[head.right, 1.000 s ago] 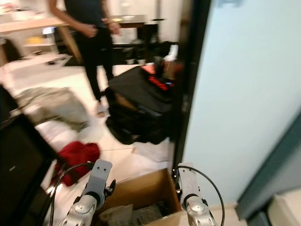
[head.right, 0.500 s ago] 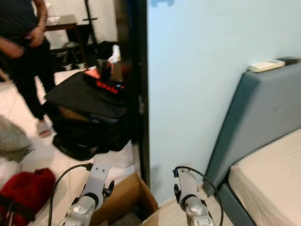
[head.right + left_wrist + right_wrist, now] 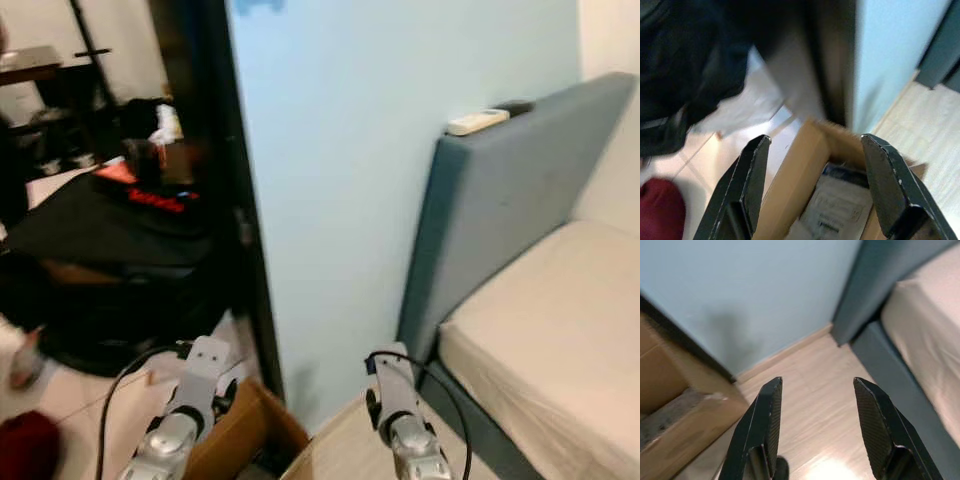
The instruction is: Clean up the room
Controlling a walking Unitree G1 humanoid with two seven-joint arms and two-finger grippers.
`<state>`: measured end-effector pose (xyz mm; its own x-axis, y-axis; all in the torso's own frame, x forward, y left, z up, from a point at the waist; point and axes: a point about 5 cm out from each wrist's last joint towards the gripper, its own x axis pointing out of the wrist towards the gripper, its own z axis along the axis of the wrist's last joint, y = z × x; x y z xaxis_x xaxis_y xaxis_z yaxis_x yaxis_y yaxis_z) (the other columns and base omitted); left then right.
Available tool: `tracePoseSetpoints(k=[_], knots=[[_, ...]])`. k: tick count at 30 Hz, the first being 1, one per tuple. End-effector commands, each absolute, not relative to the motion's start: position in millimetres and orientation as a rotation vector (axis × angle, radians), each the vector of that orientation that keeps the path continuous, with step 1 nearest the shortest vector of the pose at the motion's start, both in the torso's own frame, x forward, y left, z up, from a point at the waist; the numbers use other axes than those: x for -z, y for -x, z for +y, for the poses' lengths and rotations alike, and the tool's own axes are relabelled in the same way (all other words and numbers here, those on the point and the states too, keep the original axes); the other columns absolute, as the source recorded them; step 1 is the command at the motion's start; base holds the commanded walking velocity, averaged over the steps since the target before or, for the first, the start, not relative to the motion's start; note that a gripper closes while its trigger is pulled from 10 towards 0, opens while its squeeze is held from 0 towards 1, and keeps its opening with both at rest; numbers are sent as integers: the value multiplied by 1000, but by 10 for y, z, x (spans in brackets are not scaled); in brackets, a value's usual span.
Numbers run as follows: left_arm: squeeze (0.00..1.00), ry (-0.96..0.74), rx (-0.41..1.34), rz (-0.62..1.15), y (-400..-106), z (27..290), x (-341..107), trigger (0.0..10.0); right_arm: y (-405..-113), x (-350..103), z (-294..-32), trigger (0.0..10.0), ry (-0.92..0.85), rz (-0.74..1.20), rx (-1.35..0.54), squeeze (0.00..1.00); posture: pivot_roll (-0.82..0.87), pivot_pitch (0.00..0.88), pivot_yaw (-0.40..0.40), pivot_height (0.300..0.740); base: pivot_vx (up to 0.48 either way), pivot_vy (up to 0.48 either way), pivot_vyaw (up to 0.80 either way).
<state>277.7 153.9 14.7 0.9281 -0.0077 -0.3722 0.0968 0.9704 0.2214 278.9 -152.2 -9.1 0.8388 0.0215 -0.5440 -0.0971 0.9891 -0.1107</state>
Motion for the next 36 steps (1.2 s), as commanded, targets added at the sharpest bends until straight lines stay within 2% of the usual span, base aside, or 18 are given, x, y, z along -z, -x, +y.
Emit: tracePoseSetpoints(k=[1,36], knots=[[0,-236,66,384,-2776,1509,-134,10000,-2771,112,-1525,10000,132,588,-60,0,-5,29,-4,740,0,0,-800],[0,-236,94,369,-2770,1501,-159,10000,-2778,104,-1541,10000,122,593,-61,0,-2,30,-5,740,0,0,-800]])
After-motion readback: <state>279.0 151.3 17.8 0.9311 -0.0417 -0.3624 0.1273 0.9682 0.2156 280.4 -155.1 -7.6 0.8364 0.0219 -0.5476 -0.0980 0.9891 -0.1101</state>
